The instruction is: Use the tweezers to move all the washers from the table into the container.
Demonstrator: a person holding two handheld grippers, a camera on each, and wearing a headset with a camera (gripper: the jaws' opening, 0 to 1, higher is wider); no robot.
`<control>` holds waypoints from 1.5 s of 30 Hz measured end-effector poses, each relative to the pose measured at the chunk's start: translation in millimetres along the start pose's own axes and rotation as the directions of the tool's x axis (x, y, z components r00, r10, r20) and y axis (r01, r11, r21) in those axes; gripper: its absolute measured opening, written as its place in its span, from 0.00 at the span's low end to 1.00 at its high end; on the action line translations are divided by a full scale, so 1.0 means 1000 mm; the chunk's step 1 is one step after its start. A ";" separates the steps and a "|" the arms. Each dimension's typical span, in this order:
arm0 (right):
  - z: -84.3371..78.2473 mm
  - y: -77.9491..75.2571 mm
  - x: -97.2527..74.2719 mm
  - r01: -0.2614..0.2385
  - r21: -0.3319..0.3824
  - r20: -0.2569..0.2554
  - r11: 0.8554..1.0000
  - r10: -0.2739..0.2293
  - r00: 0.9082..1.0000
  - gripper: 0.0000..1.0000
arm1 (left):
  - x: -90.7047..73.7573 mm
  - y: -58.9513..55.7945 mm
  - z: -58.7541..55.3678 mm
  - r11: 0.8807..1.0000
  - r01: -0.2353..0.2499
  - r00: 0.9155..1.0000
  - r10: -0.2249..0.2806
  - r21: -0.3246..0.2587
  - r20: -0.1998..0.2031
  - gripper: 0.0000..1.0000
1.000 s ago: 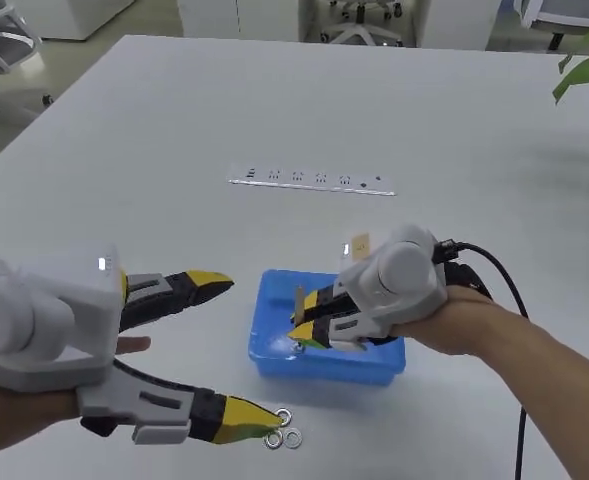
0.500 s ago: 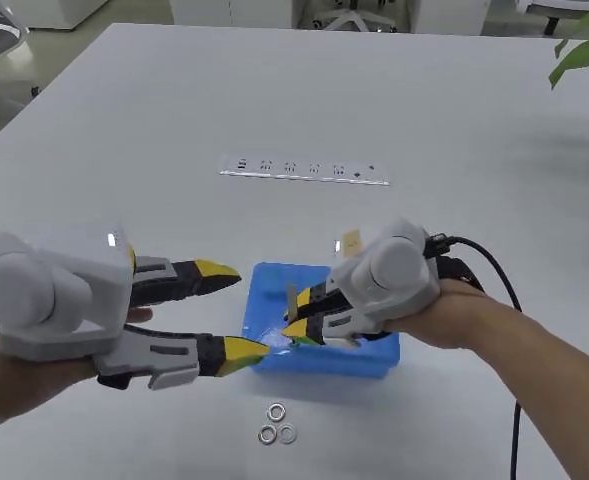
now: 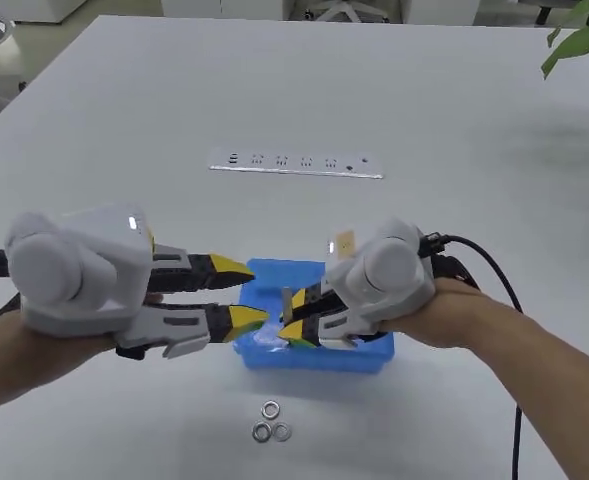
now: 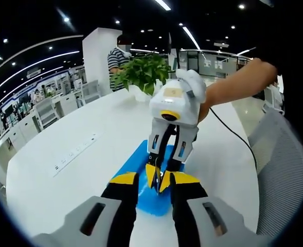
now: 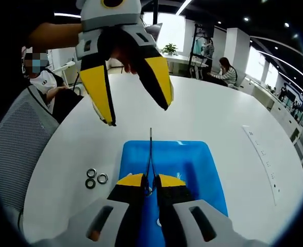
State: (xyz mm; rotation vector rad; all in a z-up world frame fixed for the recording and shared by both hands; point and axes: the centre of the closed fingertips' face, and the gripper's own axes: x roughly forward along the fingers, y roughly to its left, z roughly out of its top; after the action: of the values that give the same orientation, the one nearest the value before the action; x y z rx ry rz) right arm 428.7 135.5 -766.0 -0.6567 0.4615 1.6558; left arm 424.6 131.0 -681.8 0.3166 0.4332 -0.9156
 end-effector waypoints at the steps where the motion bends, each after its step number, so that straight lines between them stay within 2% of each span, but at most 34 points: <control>1: 0.000 0.000 0.000 -0.001 0.000 0.001 1.000 0.001 1.000 0.10 | 0.002 0.000 0.000 1.000 0.005 1.000 -0.005 0.007 -0.001 0.28; 4: 0.000 0.000 0.000 -0.003 -0.003 0.000 1.000 0.003 1.000 0.10 | 0.007 -0.001 0.003 1.000 0.016 1.000 -0.016 0.024 0.005 0.21; 12: 0.000 0.001 0.000 -0.003 -0.005 0.004 1.000 0.003 1.000 0.11 | 0.020 -0.001 0.005 0.998 0.050 0.999 -0.050 0.042 0.000 0.18; 18: -0.001 0.001 -0.001 -0.004 -0.009 0.005 1.000 0.004 1.000 0.11 | 0.026 -0.006 0.007 0.995 0.079 0.997 -0.079 0.057 0.010 0.12; 24: -0.001 0.001 -0.001 -0.008 -0.023 0.003 1.000 0.008 1.000 0.11 | 0.032 -0.011 0.007 0.991 0.104 0.995 -0.104 0.079 0.000 0.08; 40: -0.001 -0.001 -0.002 0.014 -0.029 -0.006 0.999 -0.014 1.000 0.15 | 0.031 -0.011 0.007 0.991 0.112 0.994 -0.112 0.079 -0.006 0.05; 45: -0.001 -0.002 -0.006 0.027 -0.025 -0.002 0.999 -0.027 1.000 0.17 | 0.031 -0.011 0.010 0.991 0.112 0.994 -0.112 0.077 -0.001 0.05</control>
State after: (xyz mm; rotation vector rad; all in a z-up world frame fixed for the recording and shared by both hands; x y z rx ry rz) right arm 431.8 130.8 -762.4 -0.6801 0.4330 1.6380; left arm 434.1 98.8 -688.9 0.3635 0.4167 -1.0444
